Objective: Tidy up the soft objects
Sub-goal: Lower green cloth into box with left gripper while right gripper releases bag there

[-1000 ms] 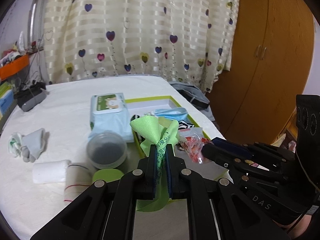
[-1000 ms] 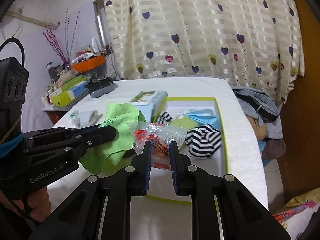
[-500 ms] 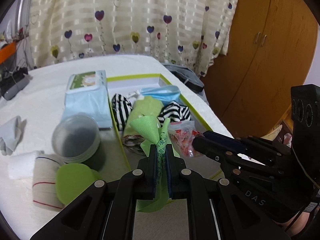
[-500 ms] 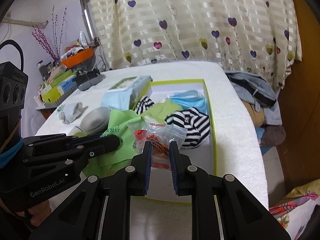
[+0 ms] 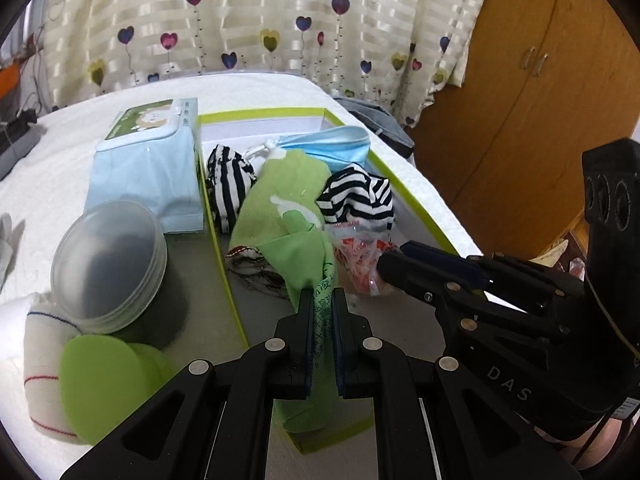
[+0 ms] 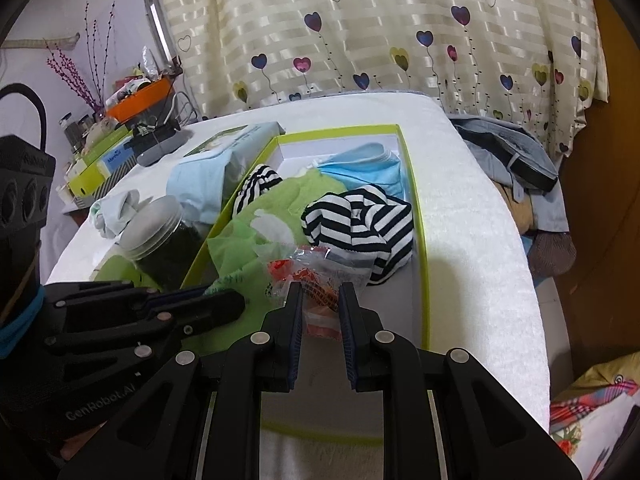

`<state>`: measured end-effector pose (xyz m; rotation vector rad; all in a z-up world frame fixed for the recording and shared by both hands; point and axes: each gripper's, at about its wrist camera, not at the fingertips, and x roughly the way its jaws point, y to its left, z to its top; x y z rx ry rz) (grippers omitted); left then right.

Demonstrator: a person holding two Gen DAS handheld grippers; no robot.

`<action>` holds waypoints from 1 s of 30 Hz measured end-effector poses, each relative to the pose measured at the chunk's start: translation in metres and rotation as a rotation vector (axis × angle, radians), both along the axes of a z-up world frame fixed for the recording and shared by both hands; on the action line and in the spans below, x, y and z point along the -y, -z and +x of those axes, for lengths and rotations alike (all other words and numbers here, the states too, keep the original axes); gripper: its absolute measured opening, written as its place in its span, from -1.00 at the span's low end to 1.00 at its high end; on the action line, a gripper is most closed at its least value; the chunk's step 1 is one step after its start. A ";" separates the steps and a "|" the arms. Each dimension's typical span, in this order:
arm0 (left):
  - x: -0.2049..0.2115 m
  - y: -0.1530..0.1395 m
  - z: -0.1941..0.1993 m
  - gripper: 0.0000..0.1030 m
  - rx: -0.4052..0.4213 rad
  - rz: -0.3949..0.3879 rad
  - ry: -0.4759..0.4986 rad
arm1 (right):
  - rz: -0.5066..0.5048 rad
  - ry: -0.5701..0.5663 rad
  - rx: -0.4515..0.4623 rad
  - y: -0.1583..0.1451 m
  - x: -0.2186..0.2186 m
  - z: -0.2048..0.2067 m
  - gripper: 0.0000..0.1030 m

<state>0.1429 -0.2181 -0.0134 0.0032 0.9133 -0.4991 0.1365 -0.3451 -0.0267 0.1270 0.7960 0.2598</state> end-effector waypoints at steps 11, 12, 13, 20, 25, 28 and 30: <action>0.004 0.001 0.015 -0.84 0.020 0.023 -0.029 | -0.013 0.002 -0.004 -0.001 -0.002 0.025 -0.63; 0.004 0.001 0.015 -0.84 0.020 0.019 -0.029 | -0.008 0.003 -0.004 -0.002 -0.001 0.025 -0.63; 0.005 0.000 0.015 -0.83 0.017 0.014 -0.027 | -0.005 0.006 -0.005 -0.002 0.001 0.024 -0.61; 0.002 -0.005 0.009 -0.56 0.026 -0.004 -0.026 | -0.051 0.038 0.037 -0.014 0.004 0.007 -0.21; -0.002 -0.015 -0.001 -0.45 0.040 -0.018 -0.025 | -0.057 0.074 0.036 -0.020 0.010 -0.004 -0.21; -0.004 -0.023 -0.009 -0.45 0.057 -0.028 -0.020 | -0.054 0.081 0.042 -0.024 0.010 -0.010 -0.21; -0.006 -0.027 -0.013 -0.45 0.066 -0.035 -0.019 | -0.059 0.086 0.047 -0.028 0.009 -0.014 -0.21</action>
